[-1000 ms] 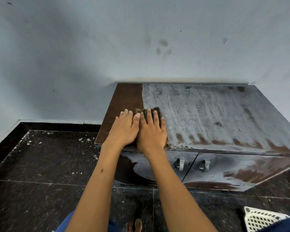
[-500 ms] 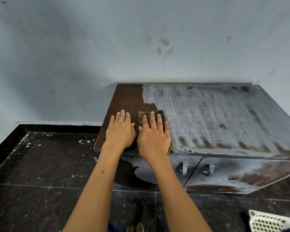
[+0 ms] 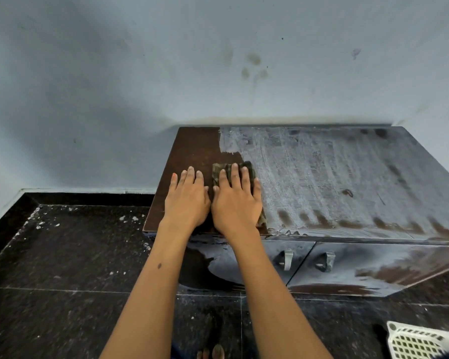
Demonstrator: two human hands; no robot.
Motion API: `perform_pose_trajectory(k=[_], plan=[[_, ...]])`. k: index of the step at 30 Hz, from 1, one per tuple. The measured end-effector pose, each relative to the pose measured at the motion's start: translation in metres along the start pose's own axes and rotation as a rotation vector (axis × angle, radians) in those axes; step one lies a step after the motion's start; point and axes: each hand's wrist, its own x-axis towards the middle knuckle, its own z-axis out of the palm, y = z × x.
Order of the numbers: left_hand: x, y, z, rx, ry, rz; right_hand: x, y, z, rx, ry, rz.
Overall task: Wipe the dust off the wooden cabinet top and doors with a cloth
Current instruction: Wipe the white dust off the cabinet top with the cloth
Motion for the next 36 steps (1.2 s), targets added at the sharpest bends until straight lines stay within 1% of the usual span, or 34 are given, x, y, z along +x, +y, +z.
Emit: perform_pose_trajectory(k=[5, 7, 9, 14, 17, 21, 27, 31, 36], plan=[[0.001, 0.0, 0.0, 0.0, 0.009, -0.006, 0.076, -0.01, -0.009, -0.023, -0.086, -0.026], [0.001, 0.001, 0.0, -0.001, 0.022, -0.008, 0.092, -0.011, -0.013, -0.041, -0.13, -0.038], [0.002, 0.001, 0.001, -0.006, 0.03, -0.013, 0.088, -0.008, -0.014, -0.032, -0.123, -0.047], [0.007, 0.0, 0.0, -0.03, 0.049, -0.012, 0.022, 0.003, -0.004, 0.013, -0.014, 0.009], [0.009, -0.001, 0.0, -0.037, 0.057, -0.024, 0.016, 0.001, -0.003, 0.002, -0.029, 0.043], [0.011, 0.001, 0.002, -0.053, 0.051, -0.01, 0.074, -0.009, -0.007, -0.006, -0.087, 0.036], [0.009, 0.0, 0.004, -0.064, 0.091, 0.007, 0.157, -0.014, -0.008, -0.022, -0.127, 0.015], [0.01, 0.002, 0.003, -0.072, 0.119, 0.027, 0.174, -0.027, -0.004, -0.033, -0.134, 0.003], [0.012, 0.007, 0.003, -0.066, 0.097, 0.022, 0.178, -0.021, -0.004, -0.031, -0.136, -0.109]])
